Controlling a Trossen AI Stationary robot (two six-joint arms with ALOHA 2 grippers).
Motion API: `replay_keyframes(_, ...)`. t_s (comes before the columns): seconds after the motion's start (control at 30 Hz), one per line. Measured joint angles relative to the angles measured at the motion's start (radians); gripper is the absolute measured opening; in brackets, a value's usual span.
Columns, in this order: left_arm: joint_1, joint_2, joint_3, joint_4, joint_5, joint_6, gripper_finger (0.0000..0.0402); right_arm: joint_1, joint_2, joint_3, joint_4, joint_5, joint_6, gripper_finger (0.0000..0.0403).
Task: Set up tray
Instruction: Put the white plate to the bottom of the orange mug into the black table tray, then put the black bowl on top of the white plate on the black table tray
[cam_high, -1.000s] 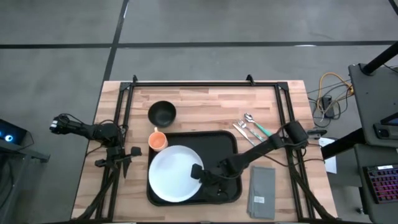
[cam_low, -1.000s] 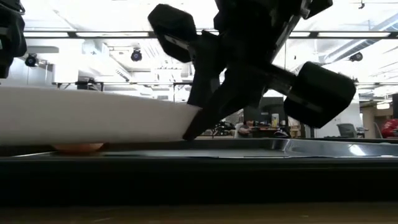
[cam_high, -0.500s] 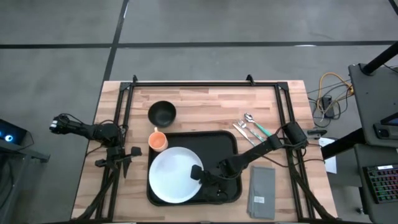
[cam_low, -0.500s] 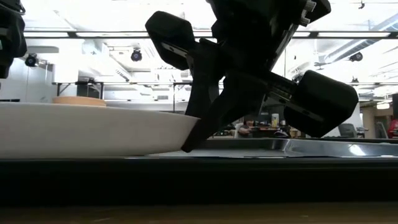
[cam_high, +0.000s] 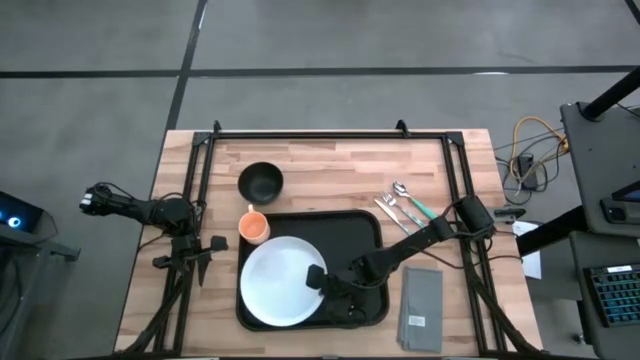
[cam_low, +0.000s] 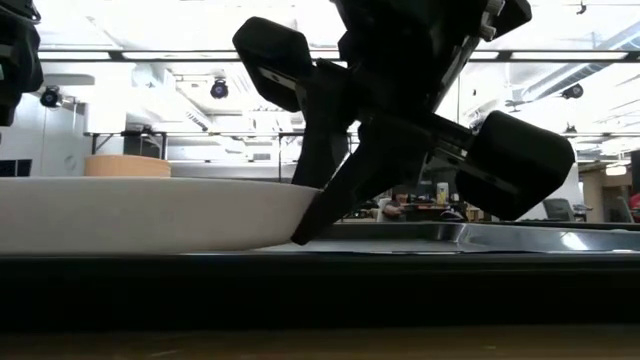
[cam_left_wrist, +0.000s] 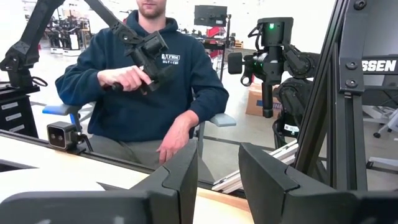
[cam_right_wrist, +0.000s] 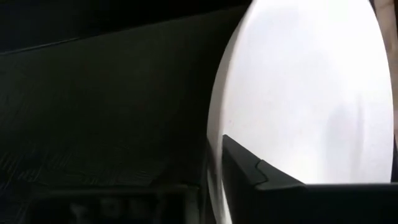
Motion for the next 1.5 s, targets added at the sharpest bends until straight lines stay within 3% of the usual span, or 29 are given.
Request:
replay_keyframes(0.73, 0.000, 0.000, 0.000, 0.000, 0.000, 0.000, 0.0098, 0.000, -0.016, 0.001, -0.021, 0.006, 0.063, 0.0158)
replay_keyframes(1.17, 0.000, 0.000, 0.000, 0.000, 0.000, 0.000, 0.0098, -0.008, -0.100, 0.001, -0.155, 0.010, 0.150, 0.0178)
replay_keyframes(1.5, 0.000, 0.000, 0.000, 0.000, 0.000, 0.000, 0.0098, -0.060, -0.141, 0.001, -0.171, 0.009, 0.115, 0.0184)
